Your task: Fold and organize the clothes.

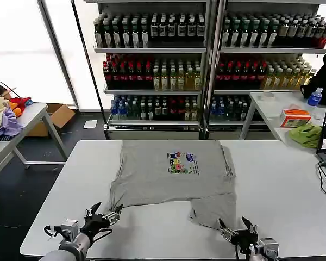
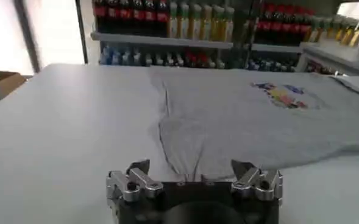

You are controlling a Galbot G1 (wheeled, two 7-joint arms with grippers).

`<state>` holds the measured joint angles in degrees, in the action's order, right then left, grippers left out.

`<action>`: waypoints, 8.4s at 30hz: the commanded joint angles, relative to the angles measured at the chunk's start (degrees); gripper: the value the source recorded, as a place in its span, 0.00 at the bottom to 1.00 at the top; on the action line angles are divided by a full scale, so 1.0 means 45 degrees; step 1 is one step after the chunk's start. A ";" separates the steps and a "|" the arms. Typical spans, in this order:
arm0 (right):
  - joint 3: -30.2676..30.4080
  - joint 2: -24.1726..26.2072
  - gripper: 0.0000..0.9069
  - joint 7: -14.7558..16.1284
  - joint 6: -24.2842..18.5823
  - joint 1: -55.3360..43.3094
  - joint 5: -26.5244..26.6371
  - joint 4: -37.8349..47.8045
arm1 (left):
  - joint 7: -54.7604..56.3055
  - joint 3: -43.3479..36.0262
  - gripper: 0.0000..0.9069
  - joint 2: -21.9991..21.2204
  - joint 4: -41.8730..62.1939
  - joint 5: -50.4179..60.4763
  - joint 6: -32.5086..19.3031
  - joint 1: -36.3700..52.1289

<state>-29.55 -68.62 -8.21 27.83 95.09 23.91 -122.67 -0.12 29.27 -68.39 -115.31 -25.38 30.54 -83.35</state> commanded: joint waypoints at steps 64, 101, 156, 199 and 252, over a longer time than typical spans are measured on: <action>-0.1085 0.0322 0.00 0.2444 -0.3369 0.3408 0.1361 -0.2284 | -0.0036 0.1341 0.01 -0.0347 -0.4064 0.1147 -0.0113 -0.4163; 0.2570 -0.0783 0.00 0.0950 -0.2787 -0.9815 0.1105 0.6766 | -0.0937 -0.1072 0.01 0.1973 0.4342 -0.2189 0.0546 0.5800; 0.2136 -0.0577 0.00 -0.0238 -0.0681 -0.5657 -0.0887 0.4547 | 0.0182 -0.1012 0.02 0.0329 0.2924 0.0371 -0.0067 0.2697; -0.1719 0.0108 0.00 0.0122 -0.0546 0.2618 0.0940 -0.1529 | -0.1413 0.2183 0.01 0.1880 -0.2908 0.0229 0.0020 -0.4447; 0.4625 0.1268 1.00 0.5476 0.0386 -1.4048 0.0409 1.1206 | -0.2484 -0.1179 1.00 0.4497 0.3531 -0.1923 -0.0071 0.4761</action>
<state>-19.47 -59.92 12.97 28.96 49.02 28.92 -91.43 -10.80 34.89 -49.28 -112.84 -32.10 30.79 -79.19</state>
